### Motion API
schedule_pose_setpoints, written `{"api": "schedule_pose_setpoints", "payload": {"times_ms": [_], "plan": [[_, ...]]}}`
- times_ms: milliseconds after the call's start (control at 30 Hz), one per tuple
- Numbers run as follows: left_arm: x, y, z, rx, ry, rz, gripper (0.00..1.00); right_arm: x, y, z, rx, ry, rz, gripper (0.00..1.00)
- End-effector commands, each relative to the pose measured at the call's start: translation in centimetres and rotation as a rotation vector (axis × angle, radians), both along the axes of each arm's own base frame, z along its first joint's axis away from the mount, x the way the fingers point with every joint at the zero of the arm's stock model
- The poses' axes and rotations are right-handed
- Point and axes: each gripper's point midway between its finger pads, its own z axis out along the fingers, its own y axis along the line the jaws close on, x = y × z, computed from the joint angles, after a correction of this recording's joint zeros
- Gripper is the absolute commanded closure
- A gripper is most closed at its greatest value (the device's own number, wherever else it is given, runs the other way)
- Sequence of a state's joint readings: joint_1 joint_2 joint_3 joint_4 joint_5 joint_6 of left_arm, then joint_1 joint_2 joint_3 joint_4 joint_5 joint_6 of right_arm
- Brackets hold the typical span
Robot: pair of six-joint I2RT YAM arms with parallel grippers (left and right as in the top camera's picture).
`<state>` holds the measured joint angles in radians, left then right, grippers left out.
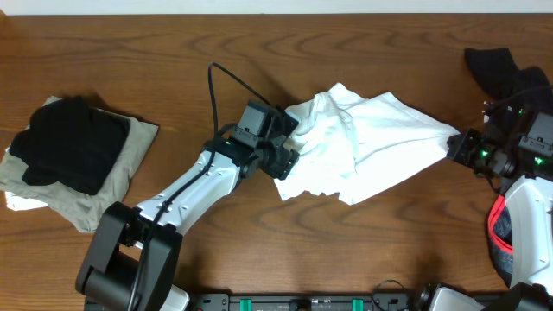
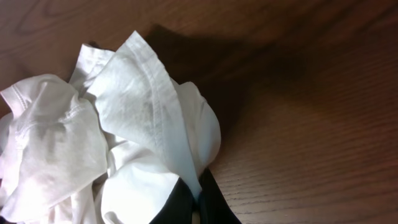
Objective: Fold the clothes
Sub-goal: 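Grasp the T-shirt's left edge with the left gripper, right edge with right, then lift the T-shirt with both grippers, stretch it, and lay it flat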
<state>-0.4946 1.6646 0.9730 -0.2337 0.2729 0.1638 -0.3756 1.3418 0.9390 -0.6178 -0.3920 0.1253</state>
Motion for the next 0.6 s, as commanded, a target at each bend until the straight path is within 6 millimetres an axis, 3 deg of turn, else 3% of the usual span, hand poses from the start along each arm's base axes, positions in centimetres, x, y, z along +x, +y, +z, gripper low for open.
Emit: {"api": "schedule_pose_setpoints", "payload": {"times_ms": [0,133,333,467,567], "plan": [[0.5,0.6,-0.2,0.040,-0.027,0.015,0.25,0.3,0.7,0.6,-0.006,-0.013,0.018,0.99],[0.6,0.6,-0.3,0.040,-0.028,0.015,0.26,0.3,0.7,0.6,-0.006,-0.013,0.018,0.99],[0.6,0.2,-2.2,0.038,0.009,0.003,0.30,0.3,0.7,0.6,-0.006,-0.013,0.018,0.99],[0.5,0.1,-2.3,0.035,0.013,0.001,0.44,0.3,0.7,0.6,-0.006,-0.012,0.018,0.99],[0.6,0.1,-1.9,0.030,0.004,0.001,0.69,0.3,0.7,0.6,-0.006,-0.013,0.018,0.99]]}}
